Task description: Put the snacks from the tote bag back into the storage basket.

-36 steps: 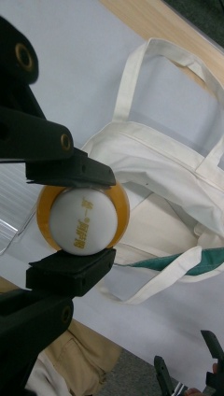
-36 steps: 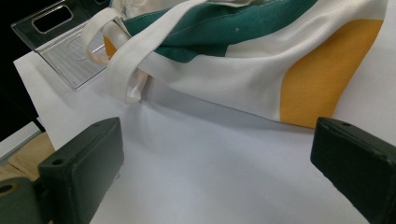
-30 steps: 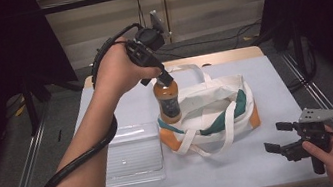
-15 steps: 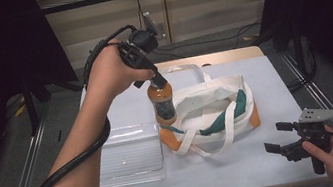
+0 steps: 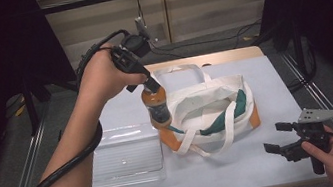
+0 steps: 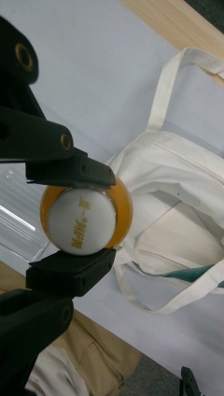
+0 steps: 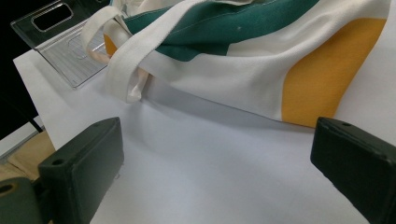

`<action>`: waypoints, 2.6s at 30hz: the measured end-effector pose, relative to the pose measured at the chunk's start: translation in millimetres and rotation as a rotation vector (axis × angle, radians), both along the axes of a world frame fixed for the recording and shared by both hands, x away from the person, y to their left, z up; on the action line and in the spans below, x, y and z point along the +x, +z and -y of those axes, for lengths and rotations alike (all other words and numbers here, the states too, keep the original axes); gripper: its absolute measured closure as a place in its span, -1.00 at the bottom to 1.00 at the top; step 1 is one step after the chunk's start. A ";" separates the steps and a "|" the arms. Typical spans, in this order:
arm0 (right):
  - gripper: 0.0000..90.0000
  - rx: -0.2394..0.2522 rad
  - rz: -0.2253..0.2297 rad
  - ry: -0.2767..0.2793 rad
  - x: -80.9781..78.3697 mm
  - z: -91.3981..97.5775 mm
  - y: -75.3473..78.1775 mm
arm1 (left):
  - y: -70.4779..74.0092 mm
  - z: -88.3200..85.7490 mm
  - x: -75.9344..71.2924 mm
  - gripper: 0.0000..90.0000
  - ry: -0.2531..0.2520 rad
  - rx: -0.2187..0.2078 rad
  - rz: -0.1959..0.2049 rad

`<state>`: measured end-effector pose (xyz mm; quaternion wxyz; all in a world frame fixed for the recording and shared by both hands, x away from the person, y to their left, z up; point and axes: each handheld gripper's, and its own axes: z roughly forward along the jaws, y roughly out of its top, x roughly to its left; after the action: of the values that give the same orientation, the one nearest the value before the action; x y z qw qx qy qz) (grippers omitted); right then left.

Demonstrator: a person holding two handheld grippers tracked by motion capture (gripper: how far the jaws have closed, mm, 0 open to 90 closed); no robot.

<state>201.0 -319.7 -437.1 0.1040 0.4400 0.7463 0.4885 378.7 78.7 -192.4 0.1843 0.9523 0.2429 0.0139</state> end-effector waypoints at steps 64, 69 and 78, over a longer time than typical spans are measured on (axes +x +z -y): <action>-0.94 -0.015 -0.010 0.015 0.4 -2.7 -2.8 | -65.4 -37.6 16.7 0.32 0.021 0.096 -0.082; -0.94 -0.017 -0.009 0.024 0.6 -3.4 -2.8 | -68.5 -35.4 16.4 0.32 0.020 0.092 -0.082; -0.94 -0.018 -0.009 0.025 0.6 -4.7 -3.4 | -73.6 -29.7 17.5 0.32 0.004 0.103 -0.087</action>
<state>201.5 -315.1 -440.5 0.0986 0.4320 0.7565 0.4810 396.2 108.4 -266.0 0.1242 0.9597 0.2515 -0.0146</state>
